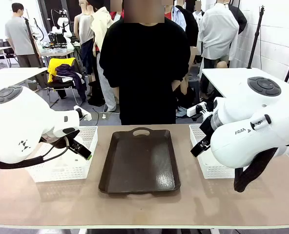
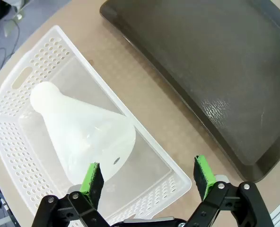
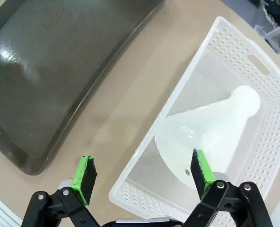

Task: Prepare the laboratory tools.
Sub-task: Pick up the Big flask that the person points to.

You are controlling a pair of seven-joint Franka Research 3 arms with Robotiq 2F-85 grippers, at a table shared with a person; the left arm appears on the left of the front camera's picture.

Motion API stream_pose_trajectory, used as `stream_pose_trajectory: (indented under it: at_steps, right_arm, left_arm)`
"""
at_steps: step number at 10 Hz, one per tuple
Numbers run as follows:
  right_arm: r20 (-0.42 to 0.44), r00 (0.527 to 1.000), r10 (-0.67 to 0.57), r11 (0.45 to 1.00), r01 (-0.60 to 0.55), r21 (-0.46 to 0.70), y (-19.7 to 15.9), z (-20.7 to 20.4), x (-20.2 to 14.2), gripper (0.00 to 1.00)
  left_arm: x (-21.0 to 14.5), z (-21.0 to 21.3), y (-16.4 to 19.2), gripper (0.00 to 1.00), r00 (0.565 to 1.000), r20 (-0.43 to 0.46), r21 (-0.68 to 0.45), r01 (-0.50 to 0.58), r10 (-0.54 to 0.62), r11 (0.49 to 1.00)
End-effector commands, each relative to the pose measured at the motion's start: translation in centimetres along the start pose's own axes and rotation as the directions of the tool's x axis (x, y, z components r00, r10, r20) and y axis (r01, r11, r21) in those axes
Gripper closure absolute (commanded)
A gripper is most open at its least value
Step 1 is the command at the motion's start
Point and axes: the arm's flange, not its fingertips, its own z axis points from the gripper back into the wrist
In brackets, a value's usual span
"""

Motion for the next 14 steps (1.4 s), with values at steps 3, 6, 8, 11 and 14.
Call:
stream_pose_trajectory:
  at_steps: [3, 6, 8, 11, 14]
  right_arm:
    - [0.0, 1.0, 0.0, 1.0, 0.0, 0.0, 0.0, 0.0, 0.0, 0.0]
    - [0.0, 1.0, 0.0, 1.0, 0.0, 0.0, 0.0, 0.0, 0.0, 0.0]
    - [0.0, 1.0, 0.0, 1.0, 0.0, 0.0, 0.0, 0.0, 0.0, 0.0]
    - [0.0, 1.0, 0.0, 1.0, 0.0, 0.0, 0.0, 0.0, 0.0, 0.0]
    - [0.0, 1.0, 0.001, 1.0, -0.001, 0.0, 0.01, 0.0, 0.01, 0.0]
  left_arm:
    - [0.02, 0.04, 0.0, 0.0, 1.0, 0.001, 0.0, 0.0, 0.0, 1.0]
    - [0.02, 0.04, 0.0, 0.0, 1.0, 0.001, 0.0, 0.0, 0.0, 1.0]
    - [0.02, 0.04, 0.0, 0.0, 1.0, 0.001, 0.0, 0.0, 0.0, 1.0]
    - [0.02, 0.04, 0.0, 0.0, 1.0, 0.001, 0.0, 0.0, 0.0, 1.0]
    - [0.03, 0.0, -0.12, 0.0, 1.0, 0.0, 0.0, 0.003, -0.003, 1.0]
